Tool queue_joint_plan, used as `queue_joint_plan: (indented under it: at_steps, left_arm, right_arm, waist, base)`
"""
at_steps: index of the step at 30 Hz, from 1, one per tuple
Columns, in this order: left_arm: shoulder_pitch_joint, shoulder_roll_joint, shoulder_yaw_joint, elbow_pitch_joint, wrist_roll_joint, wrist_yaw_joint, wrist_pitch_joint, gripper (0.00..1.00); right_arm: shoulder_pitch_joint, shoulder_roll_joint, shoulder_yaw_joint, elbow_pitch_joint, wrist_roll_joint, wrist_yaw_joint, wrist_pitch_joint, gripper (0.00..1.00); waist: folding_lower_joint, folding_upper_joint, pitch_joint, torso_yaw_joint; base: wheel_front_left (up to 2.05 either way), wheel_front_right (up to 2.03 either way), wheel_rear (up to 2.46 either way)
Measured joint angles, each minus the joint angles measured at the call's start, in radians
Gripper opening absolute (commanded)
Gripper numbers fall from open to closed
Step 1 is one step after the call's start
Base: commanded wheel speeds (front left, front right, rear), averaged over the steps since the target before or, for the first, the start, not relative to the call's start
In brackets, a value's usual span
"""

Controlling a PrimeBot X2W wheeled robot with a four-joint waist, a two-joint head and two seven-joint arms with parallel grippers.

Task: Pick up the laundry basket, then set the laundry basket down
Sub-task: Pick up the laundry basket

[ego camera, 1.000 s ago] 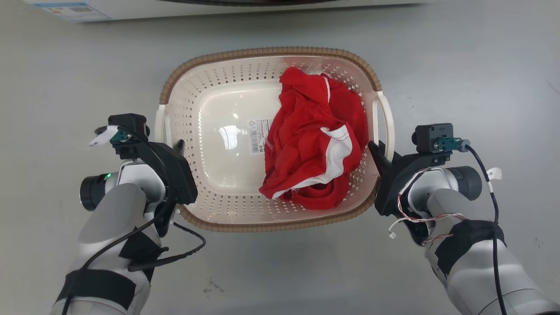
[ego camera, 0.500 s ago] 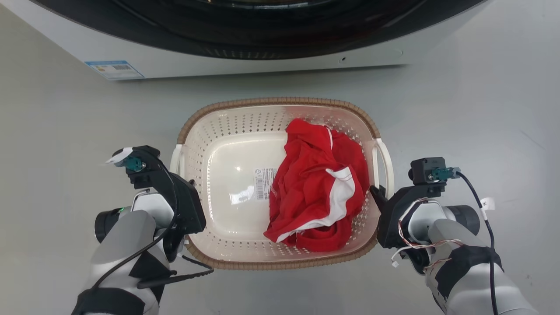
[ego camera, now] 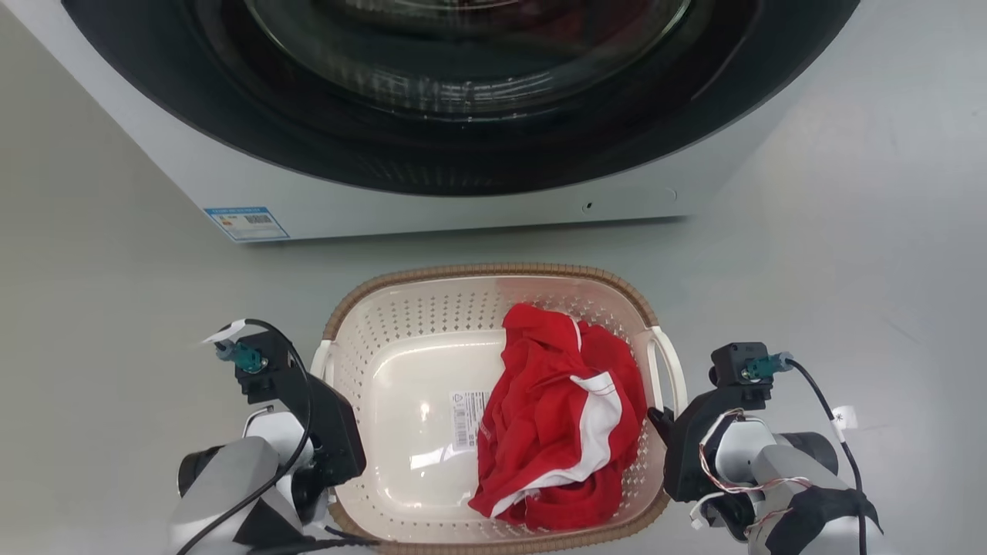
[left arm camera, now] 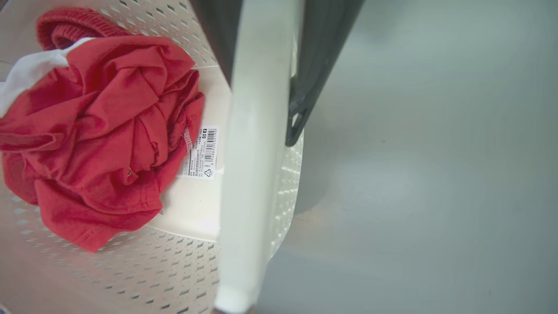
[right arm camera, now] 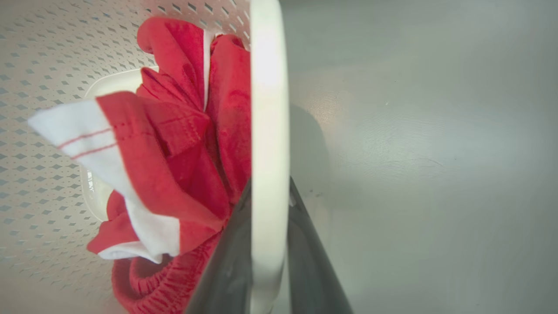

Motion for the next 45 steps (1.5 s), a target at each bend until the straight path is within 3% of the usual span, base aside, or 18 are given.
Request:
queue_joint_plan:
  at_steps: [30, 45]
  left_arm:
    - [0.275, -0.002, -0.007, 0.008, -0.108, 0.0, 0.148, 0.0]
    - [0.348, -0.003, -0.029, 0.01, -0.158, 0.01, 0.17, 0.0]
  right_arm:
    - [0.223, 0.011, 0.052, 0.024, 0.112, 0.0, 0.152, 0.0]
    - [0.297, 0.015, 0.037, 0.04, 0.154, 0.003, 0.179, 0.0]
  waist:
    - [-0.0001, -0.0001, -0.388, -0.013]
    - [0.0, -0.0001, -0.487, -0.009]
  base:
    - [0.0, 0.0, 0.0]
    - [0.0, 0.0, 0.0]
